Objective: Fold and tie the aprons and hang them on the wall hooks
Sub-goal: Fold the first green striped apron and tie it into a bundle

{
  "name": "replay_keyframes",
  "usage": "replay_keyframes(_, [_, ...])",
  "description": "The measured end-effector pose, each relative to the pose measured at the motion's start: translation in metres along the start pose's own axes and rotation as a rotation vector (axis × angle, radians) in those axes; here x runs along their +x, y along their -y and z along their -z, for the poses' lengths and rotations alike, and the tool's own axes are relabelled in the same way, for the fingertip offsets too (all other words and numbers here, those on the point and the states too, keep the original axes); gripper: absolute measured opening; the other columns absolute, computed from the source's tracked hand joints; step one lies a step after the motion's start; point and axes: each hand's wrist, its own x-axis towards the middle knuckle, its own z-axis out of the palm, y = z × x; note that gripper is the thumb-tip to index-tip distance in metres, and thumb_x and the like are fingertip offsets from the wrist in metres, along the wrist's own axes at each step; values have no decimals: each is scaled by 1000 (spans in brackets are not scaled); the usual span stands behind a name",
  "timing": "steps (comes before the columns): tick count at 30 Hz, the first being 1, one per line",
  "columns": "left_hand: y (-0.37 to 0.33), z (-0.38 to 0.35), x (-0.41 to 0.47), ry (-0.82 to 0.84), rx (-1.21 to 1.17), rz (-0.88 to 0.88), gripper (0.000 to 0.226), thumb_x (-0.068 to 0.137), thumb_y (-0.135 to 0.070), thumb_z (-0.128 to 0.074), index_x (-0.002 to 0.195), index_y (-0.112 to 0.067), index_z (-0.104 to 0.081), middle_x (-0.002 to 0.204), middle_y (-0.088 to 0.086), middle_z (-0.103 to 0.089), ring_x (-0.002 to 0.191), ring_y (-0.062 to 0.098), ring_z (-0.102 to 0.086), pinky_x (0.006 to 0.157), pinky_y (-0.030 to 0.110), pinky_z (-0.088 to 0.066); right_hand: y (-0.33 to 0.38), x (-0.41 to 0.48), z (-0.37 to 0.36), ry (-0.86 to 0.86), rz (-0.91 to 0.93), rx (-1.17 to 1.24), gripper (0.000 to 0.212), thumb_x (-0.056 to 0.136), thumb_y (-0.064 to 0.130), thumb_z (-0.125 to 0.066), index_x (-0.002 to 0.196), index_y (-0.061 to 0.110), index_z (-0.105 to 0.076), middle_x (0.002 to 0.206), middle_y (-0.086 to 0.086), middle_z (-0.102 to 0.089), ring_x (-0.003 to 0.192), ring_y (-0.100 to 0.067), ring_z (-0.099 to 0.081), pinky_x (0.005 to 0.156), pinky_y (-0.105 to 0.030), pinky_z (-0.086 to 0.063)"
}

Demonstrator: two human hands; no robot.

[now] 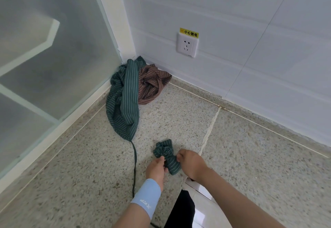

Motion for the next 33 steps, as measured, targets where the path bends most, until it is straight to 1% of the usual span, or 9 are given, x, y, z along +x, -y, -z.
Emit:
replay_keyframes(2, [-2,-1,-1,12,-19,-9,22,103,-28,-48,94,-15,-64,88,5,-62,70,17,-55,66,29,-45,9,2,0,48,-97,144,25,103,30,-37,97,15,-56,92,-6,-60,84,-21,-54,78,-35,-47])
replay_keyframes(4, [-2,0,-1,16,-75,32,21,104,-28,-45,97,-17,-62,93,3,-62,73,15,-56,69,30,-42,14,7,3,103,-163,282,29,98,38,-47,83,14,-55,83,-3,-59,75,-18,-53,69,-32,-44])
replay_keyframes(10, [-6,13,5,-2,-111,67,25,105,-32,-39,97,-18,-58,61,-1,-48,49,8,-36,42,19,-26,18,23,11,192,-301,456,33,98,36,-56,79,10,-55,72,-4,-53,61,-18,-53,47,-25,-46])
replay_keyframes(17, [-21,21,7,117,-506,12,22,105,-27,-42,101,-16,-62,67,-4,-56,46,7,-49,41,18,-34,36,43,9,158,-378,778,32,87,36,-74,77,10,-57,70,-3,-50,54,-16,-48,45,-24,-42])
replay_keyframes(21, [-25,30,18,157,-547,85,28,105,-29,-41,93,-14,-61,72,-2,-50,43,7,-46,33,17,-27,42,51,7,125,-299,613,33,94,33,-65,73,10,-53,66,-1,-46,56,-13,-42,47,-19,-35])
replay_keyframes(24, [-30,32,28,137,-520,129,32,106,-31,-38,83,-16,-55,69,-3,-46,50,9,-38,44,20,-27,47,56,5,40,-218,505,44,96,26,-62,58,15,-43,55,2,-42,47,-10,-37,37,-15,-26])
replay_keyframes(26, [-41,29,33,107,-527,144,36,107,-28,-37,76,-16,-51,67,-3,-43,54,11,-32,54,22,-26,49,60,6,24,-208,504,43,95,26,-63,59,12,-45,55,1,-45,47,-11,-39,39,-16,-30])
replay_keyframes(30, [-53,19,43,101,-605,181,40,108,-27,-34,72,-16,-49,64,-5,-41,51,10,-28,56,22,-23,49,72,12,60,-289,611,32,92,30,-68,78,2,-64,76,-14,-69,67,-25,-66,63,-42,-59])
replay_keyframes(33, [-54,18,54,124,-620,187,41,108,-28,-33,72,-16,-48,57,-6,-42,39,7,-31,48,20,-24,50,78,16,125,-349,701,32,93,30,-67,94,-2,-66,91,-18,-74,81,-32,-73,65,-40,-63])
